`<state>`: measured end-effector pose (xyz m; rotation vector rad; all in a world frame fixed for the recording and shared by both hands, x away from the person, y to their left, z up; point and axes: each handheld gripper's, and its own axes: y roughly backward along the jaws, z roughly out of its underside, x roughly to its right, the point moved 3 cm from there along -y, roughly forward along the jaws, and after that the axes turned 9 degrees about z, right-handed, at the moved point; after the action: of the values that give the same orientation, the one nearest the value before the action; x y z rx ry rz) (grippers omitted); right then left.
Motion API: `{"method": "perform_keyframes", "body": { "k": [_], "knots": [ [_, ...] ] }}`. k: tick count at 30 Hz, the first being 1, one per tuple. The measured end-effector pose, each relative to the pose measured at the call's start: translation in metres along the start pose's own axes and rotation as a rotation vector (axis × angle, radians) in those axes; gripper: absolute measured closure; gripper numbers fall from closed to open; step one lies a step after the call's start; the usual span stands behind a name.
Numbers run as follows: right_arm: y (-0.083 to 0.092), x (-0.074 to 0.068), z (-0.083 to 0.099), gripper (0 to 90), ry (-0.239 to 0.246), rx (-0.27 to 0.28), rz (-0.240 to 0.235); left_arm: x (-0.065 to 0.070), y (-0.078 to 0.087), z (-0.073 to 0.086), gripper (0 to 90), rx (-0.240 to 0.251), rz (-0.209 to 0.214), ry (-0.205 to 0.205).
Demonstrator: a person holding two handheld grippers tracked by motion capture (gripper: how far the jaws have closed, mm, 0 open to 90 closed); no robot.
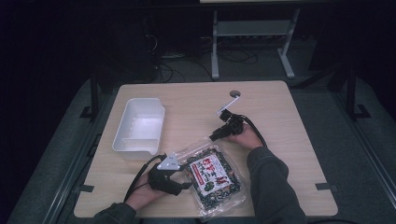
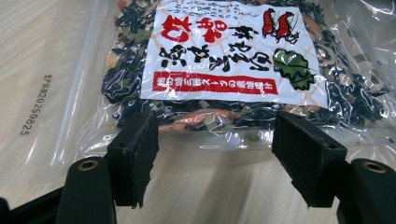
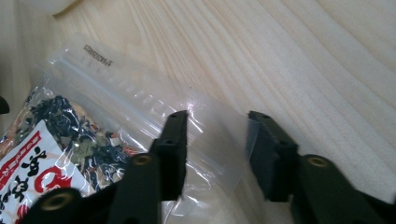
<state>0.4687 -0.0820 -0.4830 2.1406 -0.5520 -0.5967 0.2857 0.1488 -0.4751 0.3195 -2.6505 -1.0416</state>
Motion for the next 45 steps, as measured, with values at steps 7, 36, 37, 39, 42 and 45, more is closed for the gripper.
{"method": "perform_keyframes", "body": {
  "k": [7, 36, 37, 39, 42, 45],
  "knots": [
    [0.010, 0.002, 0.001, 89.5, 0.030, 0.050, -0.008, -0.002, 0.002, 0.000, 30.9, 0.010, -0.007, 0.008],
    [0.160, -0.040, 0.009, 90.0, 0.107, 0.412, 0.105, -0.002, -0.005, -0.014, 20.7, 0.105, 0.050, 0.087],
    [0.163, -0.042, 0.009, 90.0, 0.115, 0.423, 0.105, -0.001, -0.010, -0.018, 20.7, 0.117, 0.074, 0.092],
    [0.166, -0.045, 0.009, 90.0, 0.120, 0.431, 0.104, -0.001, -0.012, -0.020, 20.7, 0.129, 0.083, 0.096],
    [0.175, -0.053, 0.008, 90.0, 0.146, 0.452, 0.106, -0.003, -0.018, -0.027, 27.3, 0.173, 0.160, 0.124],
    [0.179, -0.056, 0.008, 90.0, 0.150, 0.466, 0.110, -0.003, -0.018, -0.029, 32.9, 0.203, 0.199, 0.140]
  ]
}}
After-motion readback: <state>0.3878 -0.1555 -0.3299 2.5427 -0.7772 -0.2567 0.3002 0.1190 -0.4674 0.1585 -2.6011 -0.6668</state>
